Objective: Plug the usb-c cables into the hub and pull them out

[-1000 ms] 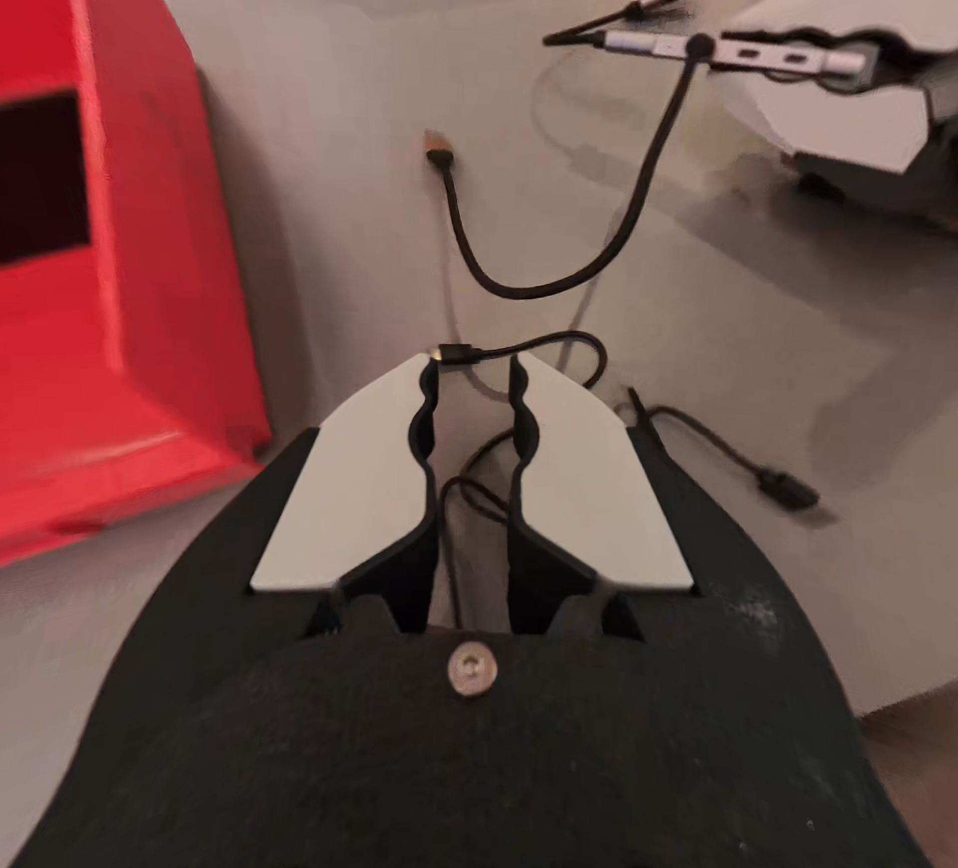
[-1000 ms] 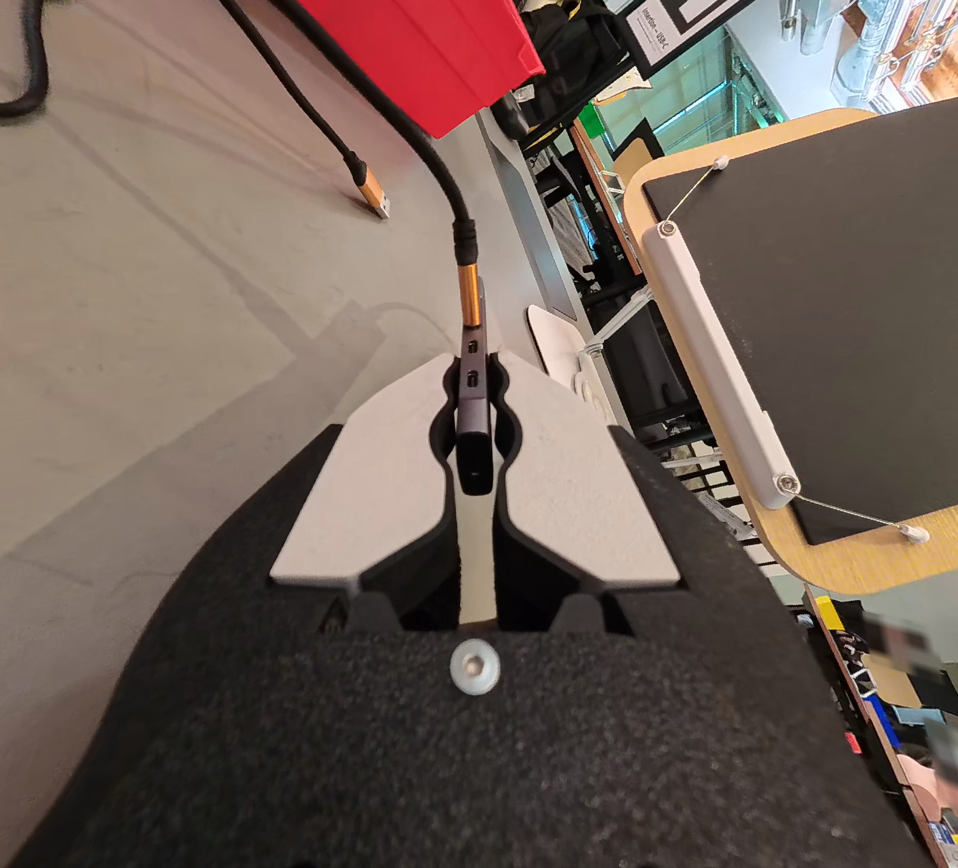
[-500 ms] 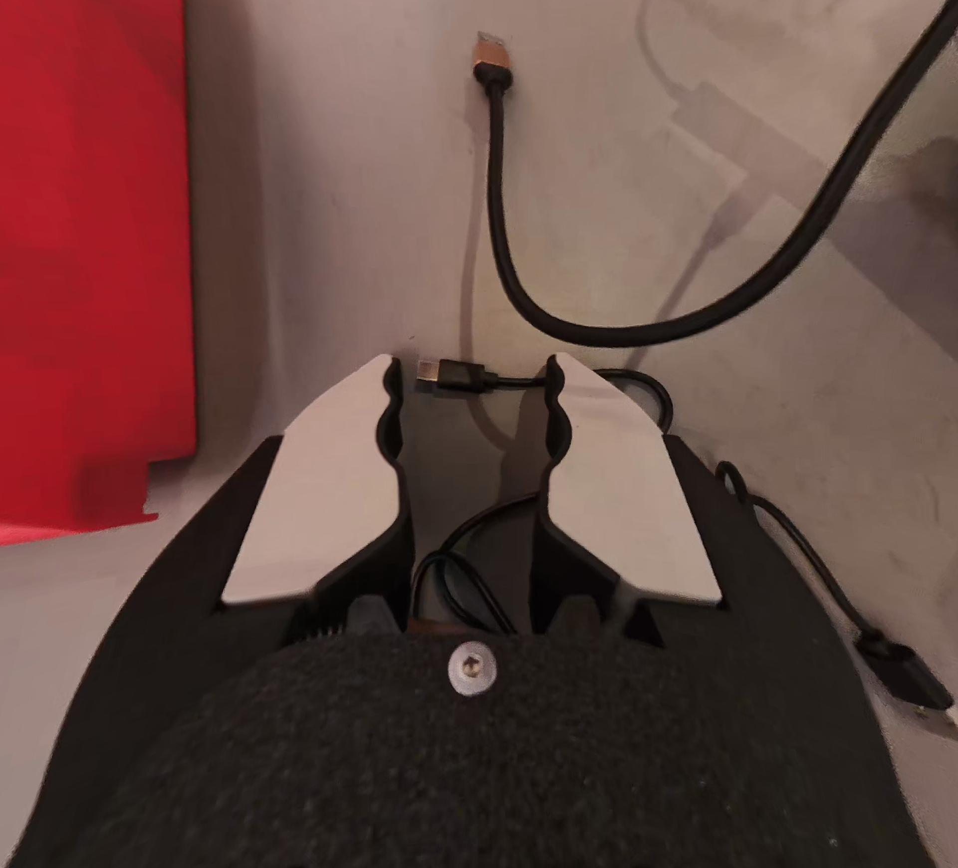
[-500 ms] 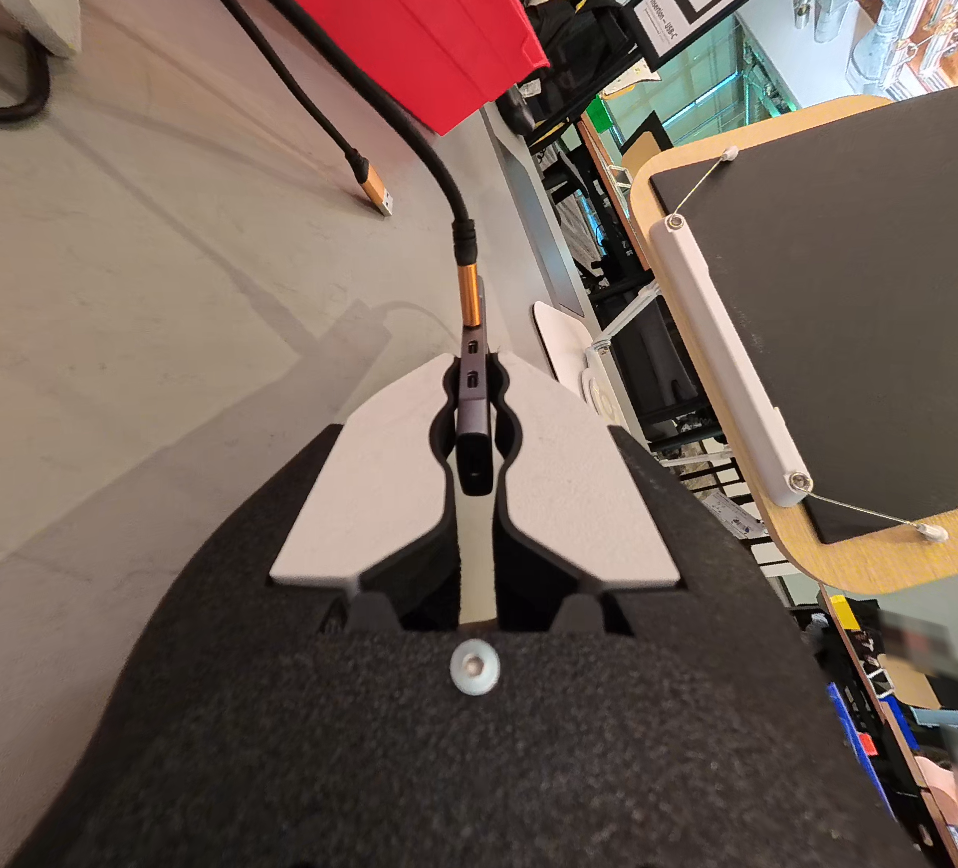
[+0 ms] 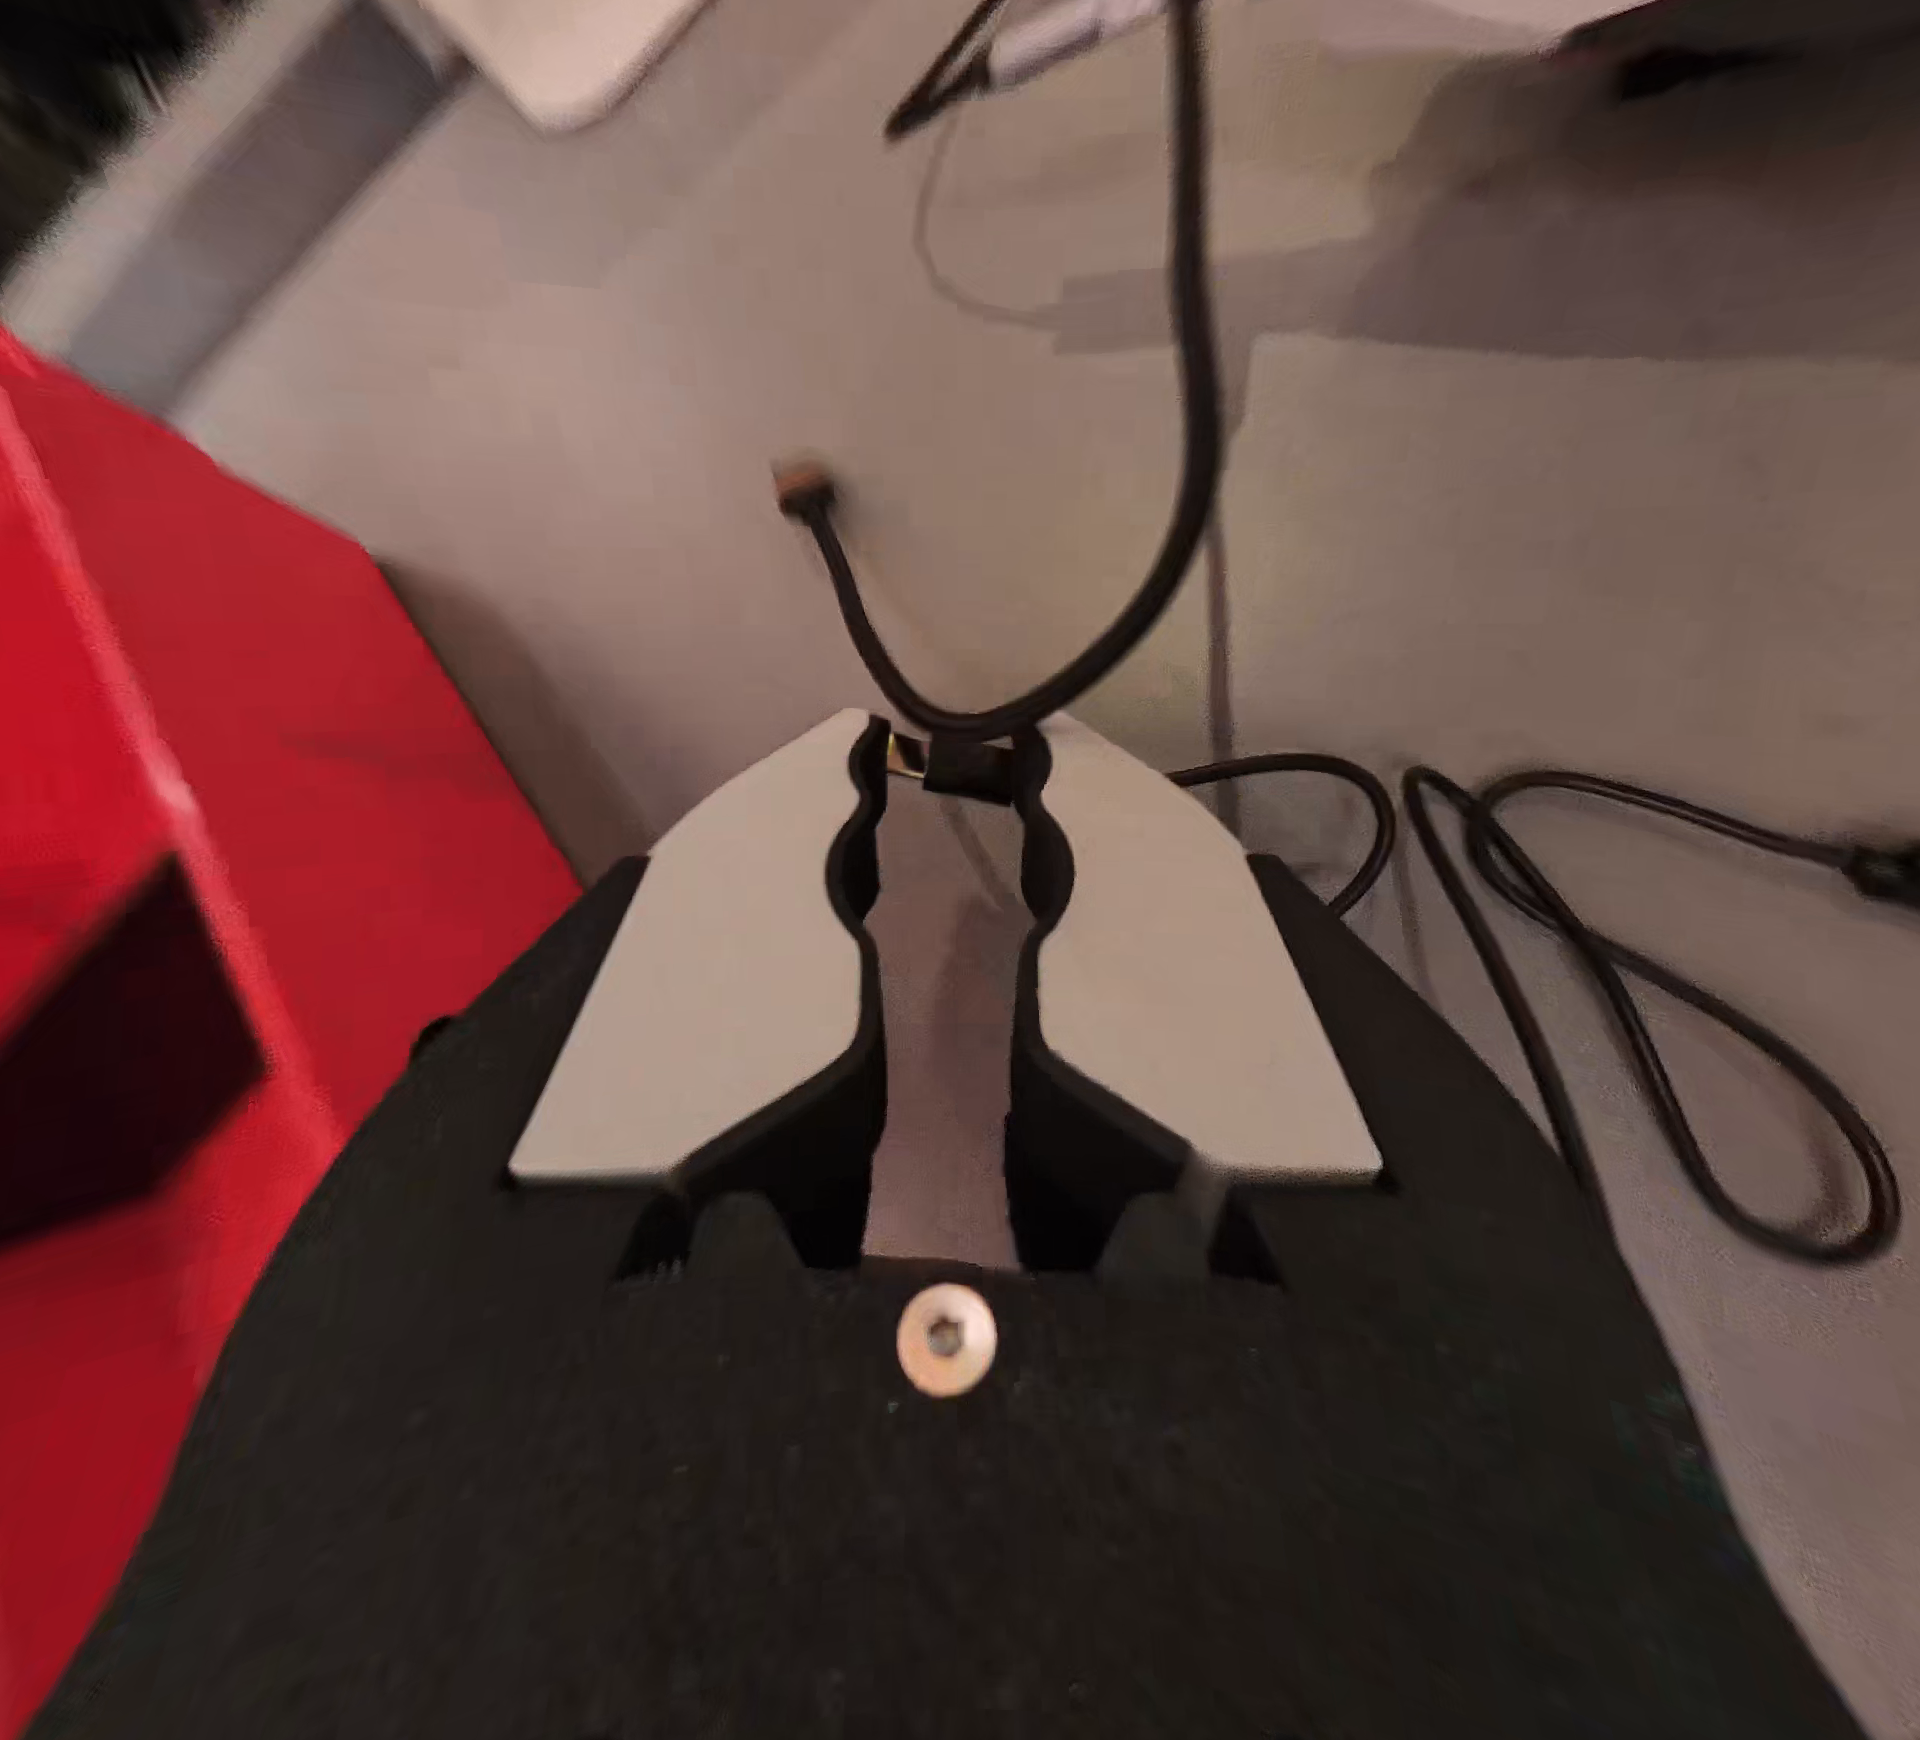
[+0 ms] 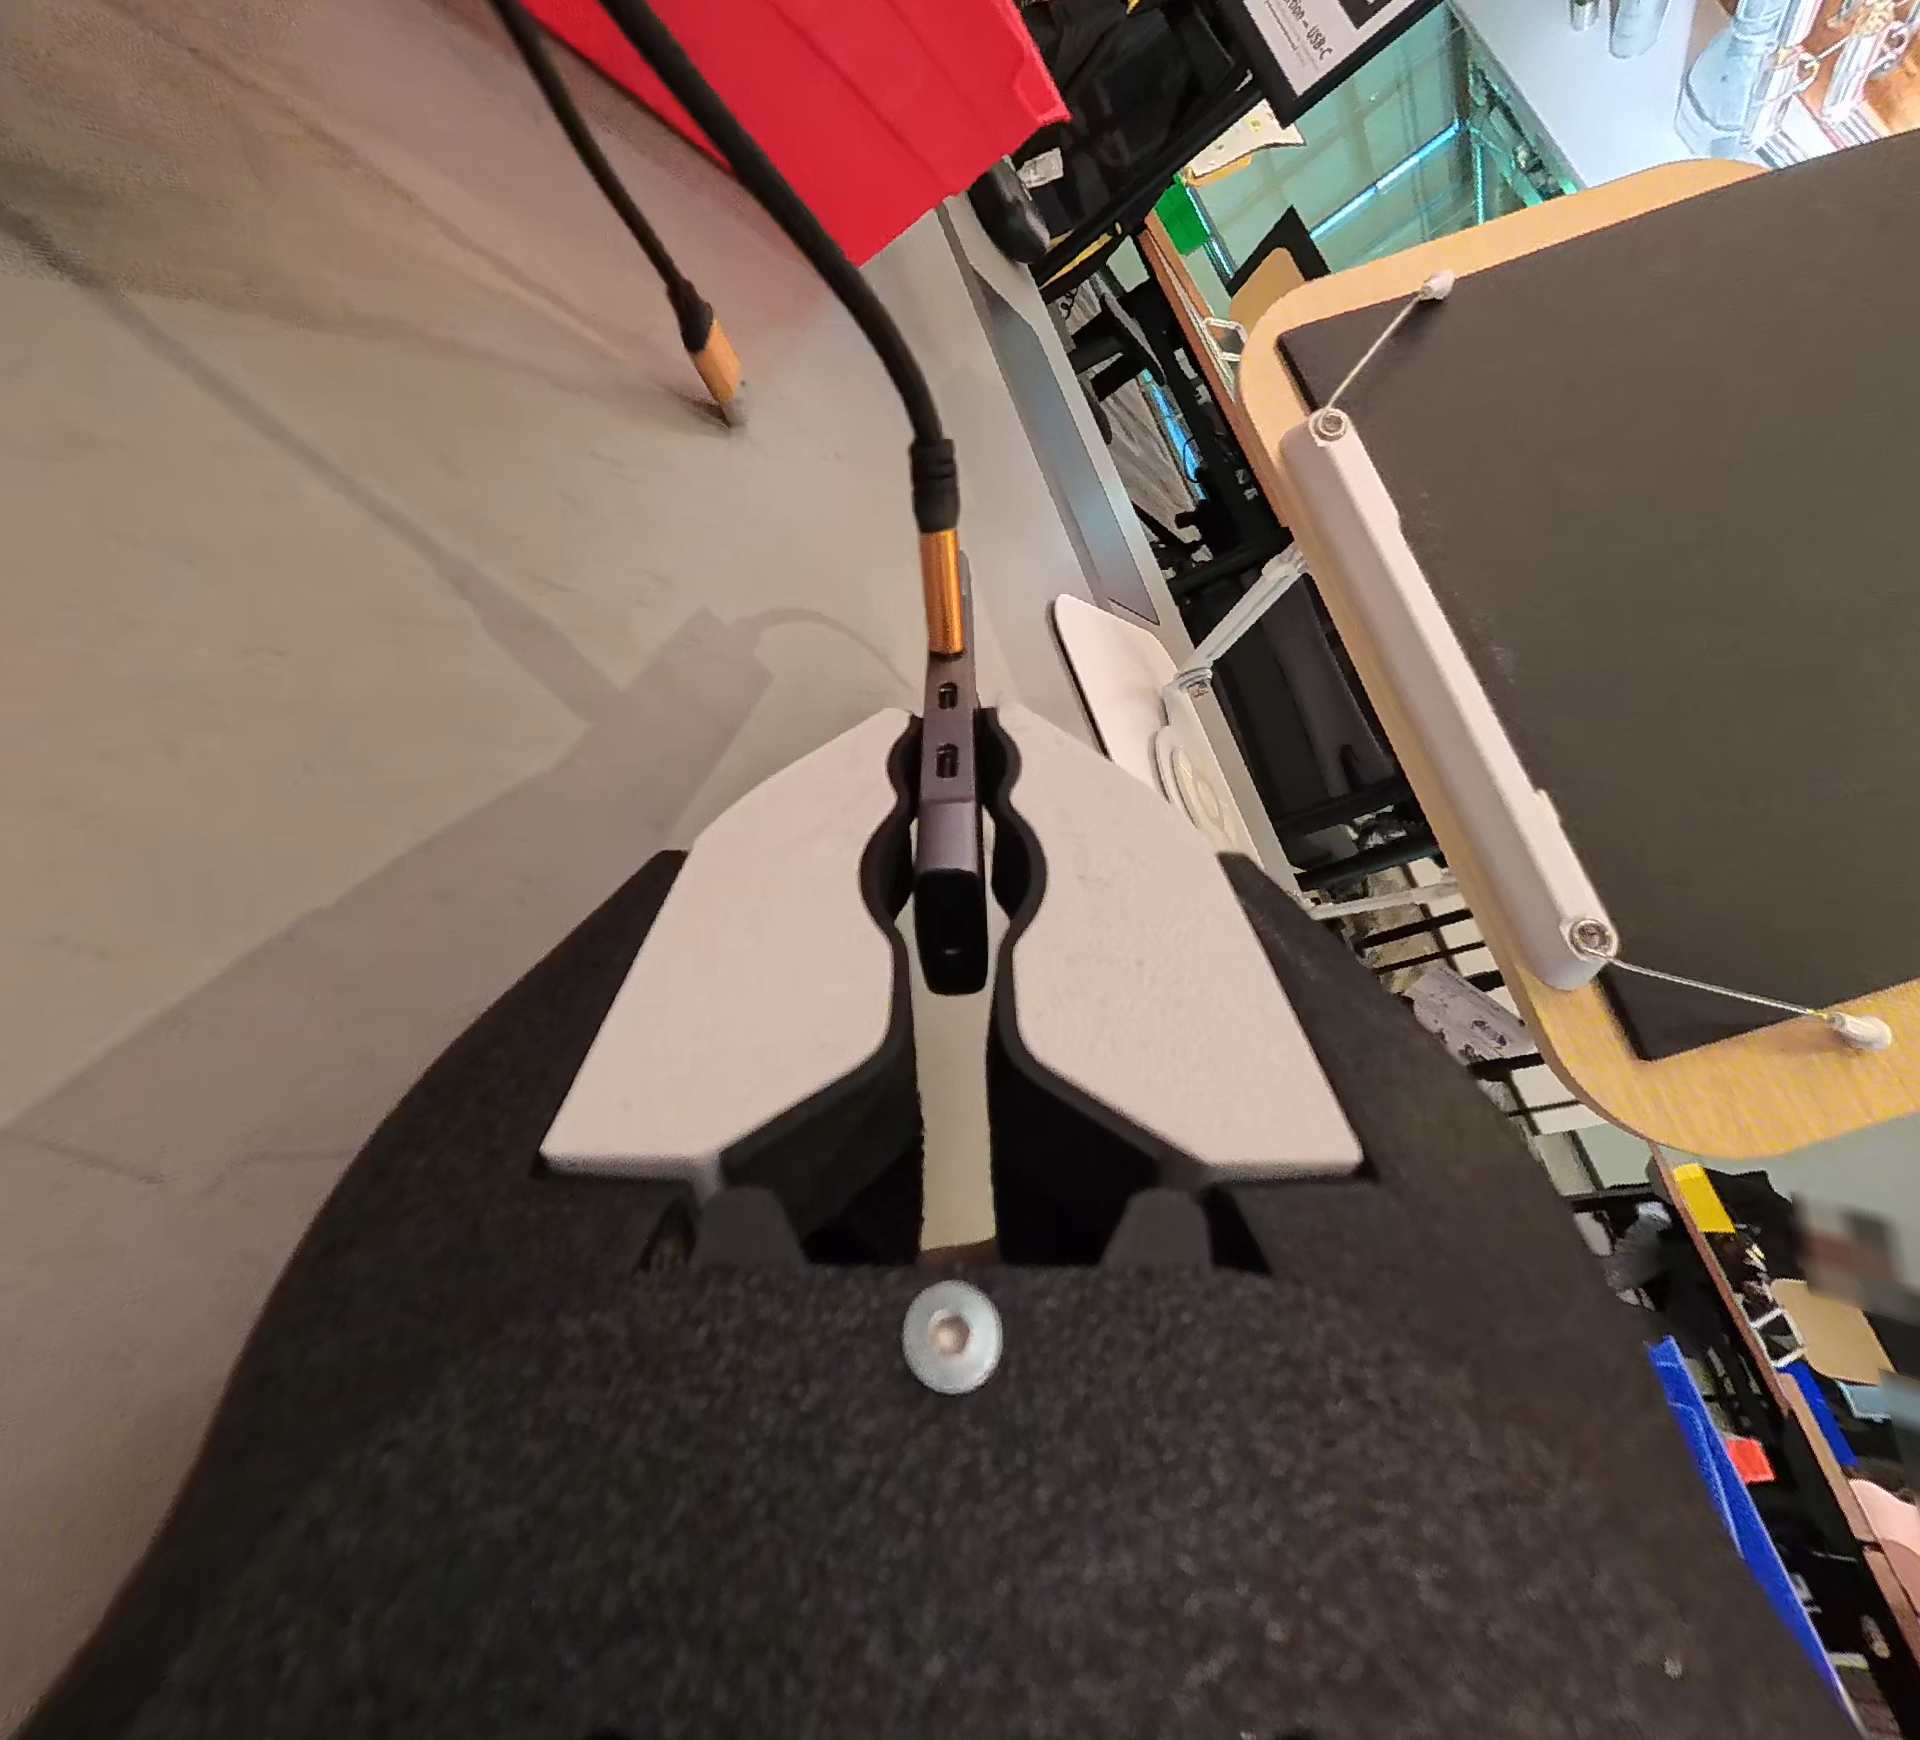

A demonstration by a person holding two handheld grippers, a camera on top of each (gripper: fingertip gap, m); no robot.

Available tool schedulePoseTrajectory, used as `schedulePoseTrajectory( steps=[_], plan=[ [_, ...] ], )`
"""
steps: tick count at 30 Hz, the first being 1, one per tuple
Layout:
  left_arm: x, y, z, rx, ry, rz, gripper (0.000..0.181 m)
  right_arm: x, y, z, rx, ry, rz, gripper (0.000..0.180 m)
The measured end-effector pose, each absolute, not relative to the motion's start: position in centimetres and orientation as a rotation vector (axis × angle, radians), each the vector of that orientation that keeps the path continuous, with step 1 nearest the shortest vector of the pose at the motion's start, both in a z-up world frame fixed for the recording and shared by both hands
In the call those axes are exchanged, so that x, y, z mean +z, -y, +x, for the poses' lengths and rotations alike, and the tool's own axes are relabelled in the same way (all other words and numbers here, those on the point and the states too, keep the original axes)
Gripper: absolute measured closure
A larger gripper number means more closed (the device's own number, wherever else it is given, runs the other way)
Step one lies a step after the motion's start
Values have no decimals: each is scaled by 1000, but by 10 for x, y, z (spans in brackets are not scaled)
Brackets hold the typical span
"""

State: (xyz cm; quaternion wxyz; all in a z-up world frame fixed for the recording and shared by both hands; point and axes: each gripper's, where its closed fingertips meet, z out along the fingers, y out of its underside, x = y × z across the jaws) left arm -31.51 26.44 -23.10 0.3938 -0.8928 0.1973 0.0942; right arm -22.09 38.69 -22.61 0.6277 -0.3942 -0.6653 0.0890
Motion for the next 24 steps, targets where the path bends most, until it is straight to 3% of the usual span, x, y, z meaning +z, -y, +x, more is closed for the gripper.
schedulePoseTrajectory(
  steps=[1, 3, 9, 13, 18, 24],
  plan=[
    [-216, -264, -311, 266, -583, -2213, 159, -225, -388, -221, 209, 1519, -911, 170],
    [-183, -261, -313, 396, -726, -2123, 179, -225, -391, -220, 211, 1507, -926, 171],
    [-116, -251, -292, 343, -1021, -1985, 180, -223, -408, -216, 132, 1453, -993, 171],
    [-135, -235, -232, 100, -1245, -1962, 180, -223, -419, -212, 95, 1418, -1053, 171],
    [-209, -237, -174, 231, -1435, -2001, 179, -224, -420, -213, 94, 1422, -1057, 170],
    [-243, -249, -142, -128, -1103, -2119, 175, -223, -414, -214, 142, 1432, -1043, 170]
  ],
)
